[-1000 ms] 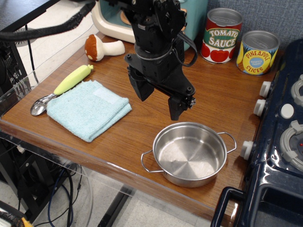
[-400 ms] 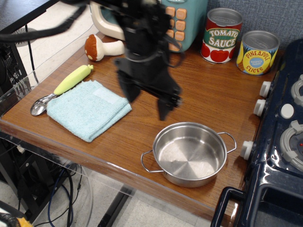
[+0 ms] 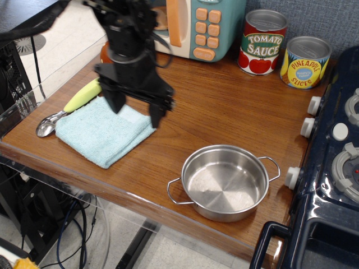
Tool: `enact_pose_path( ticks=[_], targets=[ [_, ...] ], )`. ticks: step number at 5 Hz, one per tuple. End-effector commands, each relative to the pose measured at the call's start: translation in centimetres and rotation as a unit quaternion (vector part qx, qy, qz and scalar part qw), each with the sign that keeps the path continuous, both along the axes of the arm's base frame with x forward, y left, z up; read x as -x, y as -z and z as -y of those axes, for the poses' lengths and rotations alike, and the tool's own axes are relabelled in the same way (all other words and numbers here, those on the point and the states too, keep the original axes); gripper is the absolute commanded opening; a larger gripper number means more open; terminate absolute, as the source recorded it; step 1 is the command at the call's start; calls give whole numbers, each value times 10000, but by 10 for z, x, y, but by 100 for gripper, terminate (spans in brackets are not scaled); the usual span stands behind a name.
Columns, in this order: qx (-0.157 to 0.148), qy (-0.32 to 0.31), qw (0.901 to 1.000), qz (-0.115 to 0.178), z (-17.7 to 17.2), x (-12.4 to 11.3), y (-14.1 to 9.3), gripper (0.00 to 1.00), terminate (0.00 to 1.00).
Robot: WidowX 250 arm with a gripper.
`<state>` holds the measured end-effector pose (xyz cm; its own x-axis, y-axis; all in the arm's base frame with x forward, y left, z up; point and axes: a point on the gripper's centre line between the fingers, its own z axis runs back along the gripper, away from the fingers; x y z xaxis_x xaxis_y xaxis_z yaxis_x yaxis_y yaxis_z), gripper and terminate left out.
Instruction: Move the blue rag backwards so that it's in front of the canned goods.
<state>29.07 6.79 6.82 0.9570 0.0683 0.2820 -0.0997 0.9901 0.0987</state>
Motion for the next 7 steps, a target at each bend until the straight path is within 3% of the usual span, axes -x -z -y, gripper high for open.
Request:
enact_pose_path(
  ticks=[1, 3, 5, 7],
  targets=[
    [-338, -771, 9963, -171, -45, -8, 15, 100, 0],
    [-366, -1037, 9925, -536, -65, -10, 43, 100, 0],
    [33, -881, 9937, -685, -59, -11, 57, 100, 0],
    [429, -489, 9956, -674, -22, -23, 56, 100, 0]
  ],
)
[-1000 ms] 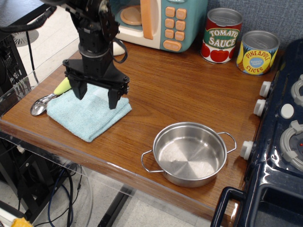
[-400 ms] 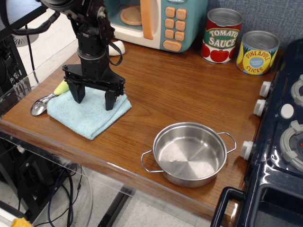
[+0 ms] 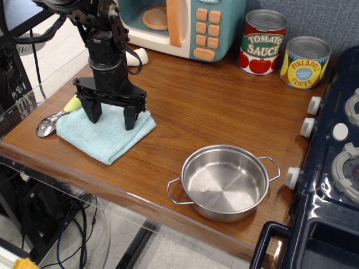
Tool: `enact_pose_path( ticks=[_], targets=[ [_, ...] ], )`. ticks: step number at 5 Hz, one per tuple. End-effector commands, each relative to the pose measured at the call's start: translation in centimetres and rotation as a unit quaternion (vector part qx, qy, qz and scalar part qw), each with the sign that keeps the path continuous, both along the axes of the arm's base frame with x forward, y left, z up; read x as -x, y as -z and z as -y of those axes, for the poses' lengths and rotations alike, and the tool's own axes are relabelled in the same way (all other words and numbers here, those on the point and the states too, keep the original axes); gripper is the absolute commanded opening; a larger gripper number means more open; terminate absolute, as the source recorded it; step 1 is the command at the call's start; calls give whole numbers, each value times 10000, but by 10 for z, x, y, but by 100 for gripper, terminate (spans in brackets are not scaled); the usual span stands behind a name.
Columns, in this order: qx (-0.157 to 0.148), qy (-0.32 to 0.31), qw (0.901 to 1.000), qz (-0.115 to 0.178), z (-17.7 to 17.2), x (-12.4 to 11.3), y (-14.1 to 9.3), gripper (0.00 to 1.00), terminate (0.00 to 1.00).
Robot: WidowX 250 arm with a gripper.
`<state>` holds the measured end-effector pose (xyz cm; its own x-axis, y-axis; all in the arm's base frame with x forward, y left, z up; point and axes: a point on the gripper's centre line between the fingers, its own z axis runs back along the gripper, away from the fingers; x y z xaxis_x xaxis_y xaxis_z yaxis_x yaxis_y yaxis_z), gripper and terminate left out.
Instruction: Move the blue rag backwards so that it's in front of the canned goods.
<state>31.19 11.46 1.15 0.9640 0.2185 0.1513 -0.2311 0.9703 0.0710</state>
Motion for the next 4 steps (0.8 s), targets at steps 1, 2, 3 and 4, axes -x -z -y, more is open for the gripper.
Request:
enact_pose_path(
  ticks=[1, 2, 3, 4],
  targets=[
    [302, 449, 9985, -36, 55, -12, -2, 100, 0],
    [227, 750, 9969, 117, 89, -28, -6, 100, 0],
    [208, 959, 9949, 232, 118, -41, -11, 100, 0],
    [259, 1117, 9931, 240, 152, -59, -14, 100, 0]
  ],
)
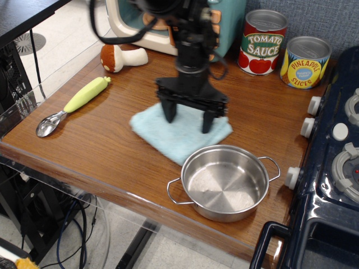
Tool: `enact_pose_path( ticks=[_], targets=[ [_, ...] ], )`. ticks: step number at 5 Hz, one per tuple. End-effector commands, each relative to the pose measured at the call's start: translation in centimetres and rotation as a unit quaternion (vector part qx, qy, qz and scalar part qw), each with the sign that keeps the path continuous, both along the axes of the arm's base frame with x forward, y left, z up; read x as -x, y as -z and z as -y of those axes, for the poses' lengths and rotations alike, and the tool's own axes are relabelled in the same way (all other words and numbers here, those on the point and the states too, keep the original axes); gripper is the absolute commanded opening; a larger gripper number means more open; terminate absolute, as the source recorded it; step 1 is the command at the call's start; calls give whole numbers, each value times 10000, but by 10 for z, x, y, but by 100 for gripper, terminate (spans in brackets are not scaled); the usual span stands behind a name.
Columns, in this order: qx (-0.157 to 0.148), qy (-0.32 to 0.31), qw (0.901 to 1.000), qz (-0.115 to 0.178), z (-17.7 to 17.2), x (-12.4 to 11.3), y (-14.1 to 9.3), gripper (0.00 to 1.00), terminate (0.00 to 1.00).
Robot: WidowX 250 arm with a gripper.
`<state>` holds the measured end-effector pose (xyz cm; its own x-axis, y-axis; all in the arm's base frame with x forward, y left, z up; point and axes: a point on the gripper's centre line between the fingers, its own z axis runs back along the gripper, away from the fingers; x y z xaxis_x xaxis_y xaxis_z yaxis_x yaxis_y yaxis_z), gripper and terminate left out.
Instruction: Move the blue rag backwards so that it's in front of the canned goods.
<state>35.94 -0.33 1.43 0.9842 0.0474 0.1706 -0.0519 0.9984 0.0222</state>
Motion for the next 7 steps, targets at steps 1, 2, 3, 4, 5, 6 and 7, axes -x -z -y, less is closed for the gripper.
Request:
enact_pose_path(
  ticks=[1, 2, 3, 4, 5, 6, 7],
  targets=[
    [67, 150, 9998, 101, 51, -36, -12, 100, 0],
    [163, 204, 9995, 161, 63, -59, -14, 100, 0],
    [229, 255, 9993, 178, 72, -75, -16, 100, 0],
    [265, 384, 9986, 240, 83, -83, -19, 100, 0],
    [424, 484, 9975, 307, 92, -86, -25, 100, 0],
    [404, 520, 9973, 338, 94, -84, -29, 100, 0],
    [427, 533, 9970, 364, 95, -81, -34, 100, 0]
  ],
)
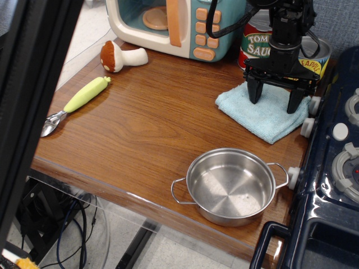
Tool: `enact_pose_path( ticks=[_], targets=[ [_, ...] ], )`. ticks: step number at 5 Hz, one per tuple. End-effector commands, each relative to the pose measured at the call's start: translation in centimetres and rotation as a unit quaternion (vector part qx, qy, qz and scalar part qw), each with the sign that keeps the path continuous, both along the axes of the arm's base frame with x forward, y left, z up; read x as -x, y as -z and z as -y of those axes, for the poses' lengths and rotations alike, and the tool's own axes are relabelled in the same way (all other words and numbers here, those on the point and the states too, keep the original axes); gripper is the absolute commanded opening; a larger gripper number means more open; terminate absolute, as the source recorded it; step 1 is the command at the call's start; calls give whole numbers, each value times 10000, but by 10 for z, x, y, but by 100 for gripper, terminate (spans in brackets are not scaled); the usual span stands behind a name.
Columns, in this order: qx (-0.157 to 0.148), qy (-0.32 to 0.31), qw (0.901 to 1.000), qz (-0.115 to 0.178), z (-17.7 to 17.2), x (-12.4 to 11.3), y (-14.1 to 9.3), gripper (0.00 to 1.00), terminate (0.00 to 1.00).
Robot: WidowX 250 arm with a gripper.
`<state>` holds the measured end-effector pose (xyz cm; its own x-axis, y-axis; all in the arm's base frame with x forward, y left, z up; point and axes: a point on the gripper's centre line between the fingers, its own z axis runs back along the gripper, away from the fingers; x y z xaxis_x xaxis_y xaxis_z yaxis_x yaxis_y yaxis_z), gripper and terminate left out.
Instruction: Move the blue rag backwards so that it's in front of the canned goods.
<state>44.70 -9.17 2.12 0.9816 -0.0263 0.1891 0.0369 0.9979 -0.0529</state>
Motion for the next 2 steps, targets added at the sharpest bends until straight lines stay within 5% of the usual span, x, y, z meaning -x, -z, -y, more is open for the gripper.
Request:
enact_pose_path(
  ticks=[1, 2],
  targets=[
    [156, 34, 9992, 365, 3, 9, -41, 100, 0],
    [258, 17, 9982, 550, -1, 13, -61, 100, 0]
  ],
)
